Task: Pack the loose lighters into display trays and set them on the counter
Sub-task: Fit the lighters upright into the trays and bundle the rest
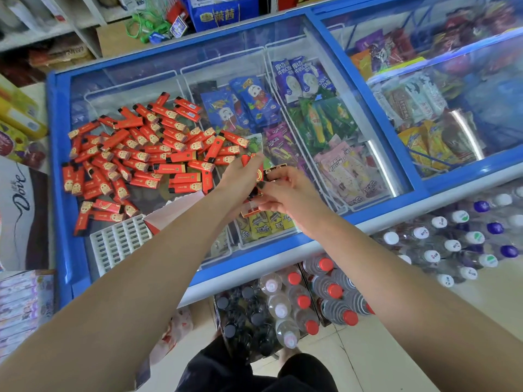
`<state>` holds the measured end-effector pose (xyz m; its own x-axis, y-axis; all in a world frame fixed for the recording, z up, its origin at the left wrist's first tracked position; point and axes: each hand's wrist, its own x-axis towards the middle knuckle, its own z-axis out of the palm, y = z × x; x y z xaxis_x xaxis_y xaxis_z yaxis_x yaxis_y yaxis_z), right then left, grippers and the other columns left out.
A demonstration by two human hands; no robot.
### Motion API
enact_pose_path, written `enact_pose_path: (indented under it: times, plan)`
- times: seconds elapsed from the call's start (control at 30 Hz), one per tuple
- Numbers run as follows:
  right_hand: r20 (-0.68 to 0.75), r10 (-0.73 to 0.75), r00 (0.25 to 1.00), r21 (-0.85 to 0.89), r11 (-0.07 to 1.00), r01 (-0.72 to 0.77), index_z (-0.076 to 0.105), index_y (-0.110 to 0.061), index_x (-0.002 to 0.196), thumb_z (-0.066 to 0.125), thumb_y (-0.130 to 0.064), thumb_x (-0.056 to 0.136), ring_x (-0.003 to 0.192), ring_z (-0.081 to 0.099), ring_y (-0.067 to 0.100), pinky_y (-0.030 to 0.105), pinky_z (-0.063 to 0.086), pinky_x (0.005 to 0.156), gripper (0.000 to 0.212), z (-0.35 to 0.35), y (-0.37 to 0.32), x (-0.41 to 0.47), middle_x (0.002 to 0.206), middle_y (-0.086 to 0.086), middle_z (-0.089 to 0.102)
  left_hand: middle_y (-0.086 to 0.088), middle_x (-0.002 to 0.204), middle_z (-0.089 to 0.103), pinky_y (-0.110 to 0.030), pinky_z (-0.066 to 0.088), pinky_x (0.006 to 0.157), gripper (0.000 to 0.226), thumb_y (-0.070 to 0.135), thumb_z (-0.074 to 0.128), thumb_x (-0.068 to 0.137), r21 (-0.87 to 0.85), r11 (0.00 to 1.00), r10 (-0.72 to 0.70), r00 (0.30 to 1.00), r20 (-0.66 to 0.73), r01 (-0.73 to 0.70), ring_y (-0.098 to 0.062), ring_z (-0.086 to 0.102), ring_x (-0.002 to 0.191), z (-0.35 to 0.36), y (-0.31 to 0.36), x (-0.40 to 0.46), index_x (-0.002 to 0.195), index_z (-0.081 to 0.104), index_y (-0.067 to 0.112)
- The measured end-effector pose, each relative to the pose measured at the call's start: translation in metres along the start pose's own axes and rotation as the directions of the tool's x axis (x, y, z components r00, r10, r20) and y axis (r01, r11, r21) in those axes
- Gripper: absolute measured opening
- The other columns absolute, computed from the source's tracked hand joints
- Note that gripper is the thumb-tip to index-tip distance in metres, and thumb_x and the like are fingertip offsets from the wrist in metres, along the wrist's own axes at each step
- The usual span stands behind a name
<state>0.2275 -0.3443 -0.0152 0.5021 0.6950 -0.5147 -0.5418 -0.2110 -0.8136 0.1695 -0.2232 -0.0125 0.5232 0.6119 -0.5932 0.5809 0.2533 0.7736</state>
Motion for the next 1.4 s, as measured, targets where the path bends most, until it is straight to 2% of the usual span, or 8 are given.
enact_pose_path:
  times: [0.2, 0.3, 0.43, 0.53, 0.73, 0.93, 1.3, 1.4]
  plan:
    - [-0.077, 0.036, 0.996, -0.029, 0.999, -0.038, 0.066, 0.0, 0.102, 0.059, 0.003, 0.094, 0.086, 0.071, 0.036, 0.037, 0.063, 0.077, 0.011, -0.015, -0.003, -0.001, 0.091, 0.028, 0.073, 0.0, 0.08, 0.058, -0.035, 0.045, 0.072, 0.038, 0.054, 0.048, 0.1, 0.131, 0.989, 0.071, 0.997, 0.006, -0.071, -0.022, 0.054, 0.076, -0.002, -0.004, 0.001, 0.096, 0.058, 0.018]
    - [-0.221, 0.0, 0.975, -0.041, 0.999, -0.009, 0.067, -0.001, 0.097, 0.054, 0.005, 0.095, 0.077, 0.07, 0.034, 0.035, 0.063, 0.071, 0.014, -0.028, -0.008, 0.003, 0.082, 0.022, 0.073, 0.0, 0.077, 0.048, -0.032, 0.039, 0.062, 0.039, 0.044, 0.041, 0.105, 0.273, 0.96, 0.065, 0.998, 0.014, -0.067, -0.017, 0.046, 0.067, -0.007, -0.006, -0.001, 0.122, 0.053, 0.01]
    - [-0.298, -0.232, 0.926, -0.382, 0.918, 0.108, 0.073, -0.009, 0.094, 0.055, 0.001, 0.092, 0.065, 0.066, 0.026, 0.048, 0.061, 0.075, 0.021, -0.05, -0.012, 0.01, 0.075, 0.019, 0.071, -0.001, 0.081, 0.049, -0.031, 0.032, 0.054, 0.04, 0.031, 0.033, 0.107, 0.429, 0.9, 0.069, 0.997, 0.043, -0.081, -0.014, 0.046, 0.063, -0.015, -0.012, -0.003, 0.135, 0.043, 0.004]
    - [-0.243, -0.357, 0.902, -0.596, 0.789, 0.152, 0.074, -0.017, 0.094, 0.062, -0.009, 0.087, 0.075, 0.069, 0.022, 0.047, 0.06, 0.075, 0.015, -0.06, -0.016, 0.014, 0.082, 0.009, 0.071, -0.004, 0.088, 0.055, -0.032, 0.037, 0.054, 0.027, 0.026, 0.042, 0.105, 0.519, 0.842, 0.124, 0.989, 0.079, -0.147, -0.016, 0.053, 0.067, -0.018, -0.016, -0.004, 0.125, 0.041, 0.008]
    - [0.017, -0.514, 0.857, -0.843, 0.453, 0.289, 0.071, -0.015, 0.097, 0.068, -0.003, 0.085, 0.075, 0.062, 0.002, 0.013, 0.047, 0.069, 0.017, -0.061, -0.015, 0.023, 0.091, -0.006, 0.065, -0.005, 0.084, 0.053, -0.035, 0.042, 0.056, 0.021, 0.016, 0.052, 0.101, 0.575, 0.789, 0.193, 0.976, 0.103, -0.216, -0.019, 0.053, 0.067, -0.017, -0.018, -0.004, 0.116, 0.04, 0.008]
    - [0.218, -0.547, 0.808, -0.904, 0.199, 0.378, 0.074, -0.007, 0.109, 0.065, 0.005, 0.088, 0.086, 0.065, 0.015, 0.034, 0.057, 0.084, 0.026, -0.057, 0.007, 0.036, 0.108, 0.005, 0.07, -0.004, 0.09, 0.058, -0.03, 0.045, 0.055, 0.016, 0.016, 0.056, 0.098, 0.613, 0.743, 0.249, 0.961, 0.12, -0.27, -0.016, 0.055, 0.07, -0.024, -0.022, -0.004, 0.111, 0.049, 0.013]
    - [0.209, -0.533, 0.82, -0.937, 0.131, 0.324, 0.068, -0.003, 0.116, 0.059, 0.004, 0.093, 0.081, 0.05, 0.01, 0.026, 0.045, 0.075, 0.025, -0.051, 0.018, 0.041, 0.116, 0.012, 0.065, 0.009, 0.087, 0.06, -0.017, 0.041, 0.058, 0.011, 0.015, 0.066, 0.09, 0.614, 0.681, 0.385, 0.908, 0.164, -0.399, -0.007, 0.06, 0.076, -0.038, -0.03, -0.005, 0.1, 0.067, 0.02]
    - [0.211, -0.531, 0.82, -0.94, 0.121, 0.32, 0.065, -0.002, 0.115, 0.06, 0.003, 0.093, 0.082, 0.054, 0.015, 0.025, 0.041, 0.075, 0.023, -0.051, 0.019, 0.038, 0.116, 0.013, 0.063, 0.002, 0.089, 0.067, -0.03, 0.053, 0.065, 0.018, 0.014, 0.069, 0.086, 0.599, 0.682, 0.402, 0.9, 0.171, -0.419, -0.017, 0.066, 0.081, -0.042, -0.031, -0.006, 0.101, 0.06, 0.019]
